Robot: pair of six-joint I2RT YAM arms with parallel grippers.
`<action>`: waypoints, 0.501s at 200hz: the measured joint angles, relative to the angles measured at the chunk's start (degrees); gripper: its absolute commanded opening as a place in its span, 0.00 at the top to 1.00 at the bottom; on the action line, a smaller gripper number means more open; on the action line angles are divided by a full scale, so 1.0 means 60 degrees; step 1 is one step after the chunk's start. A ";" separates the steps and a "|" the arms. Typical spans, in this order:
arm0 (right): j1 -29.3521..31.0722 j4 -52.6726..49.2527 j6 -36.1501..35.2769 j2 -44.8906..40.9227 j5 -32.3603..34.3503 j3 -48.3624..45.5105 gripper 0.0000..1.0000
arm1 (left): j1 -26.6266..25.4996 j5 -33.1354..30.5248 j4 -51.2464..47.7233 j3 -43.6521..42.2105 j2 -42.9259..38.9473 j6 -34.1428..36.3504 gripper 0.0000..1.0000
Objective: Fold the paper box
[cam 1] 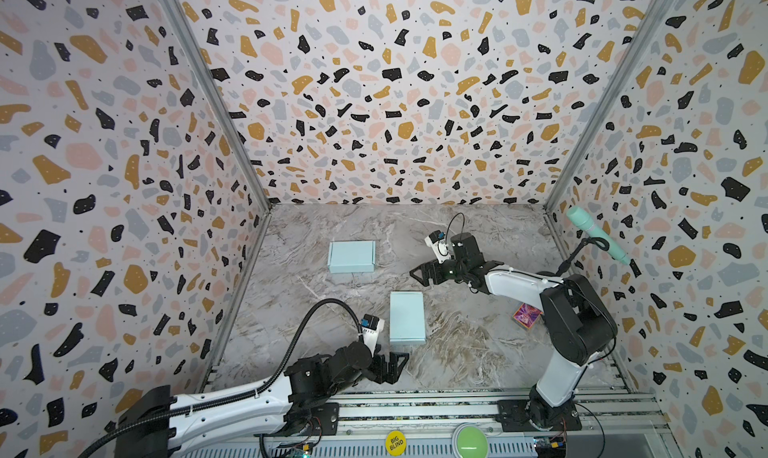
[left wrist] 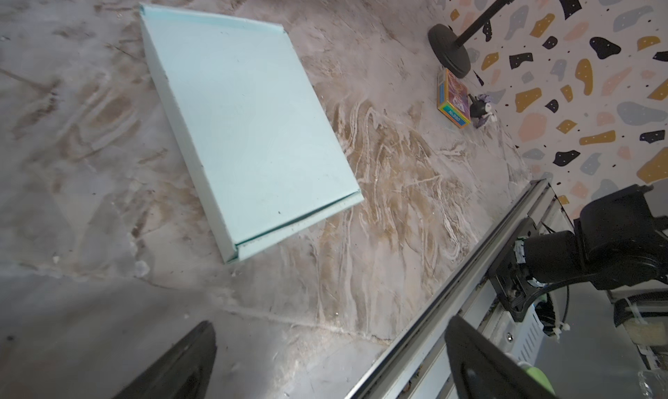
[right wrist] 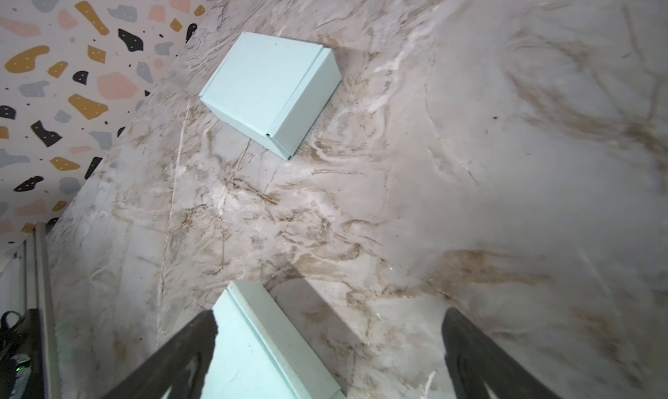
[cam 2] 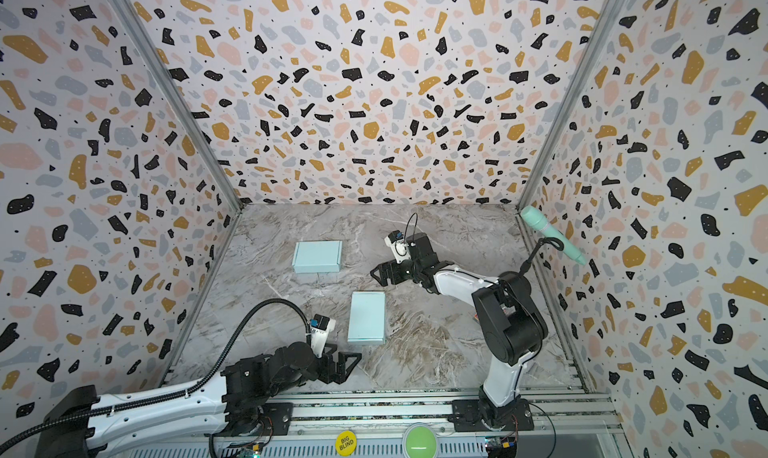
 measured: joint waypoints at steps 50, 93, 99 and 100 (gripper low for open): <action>0.0499 -0.0310 -0.0284 0.0969 -0.0608 0.0401 0.06 | -0.0750 0.0117 0.1439 0.0007 0.1683 -0.0033 0.00; 0.0623 -0.0568 -0.0390 0.1377 -0.0925 0.0481 0.16 | -0.0780 -0.0062 0.2550 0.0124 0.2994 -0.0040 0.00; 0.0627 -0.0590 -0.0408 0.1384 -0.0951 0.0481 0.17 | -0.0780 -0.0120 0.2645 0.0164 0.3093 -0.0044 0.00; 0.0627 -0.0594 -0.0408 0.1384 -0.0954 0.0481 0.17 | -0.0780 -0.0127 0.2656 0.0171 0.3100 -0.0044 0.00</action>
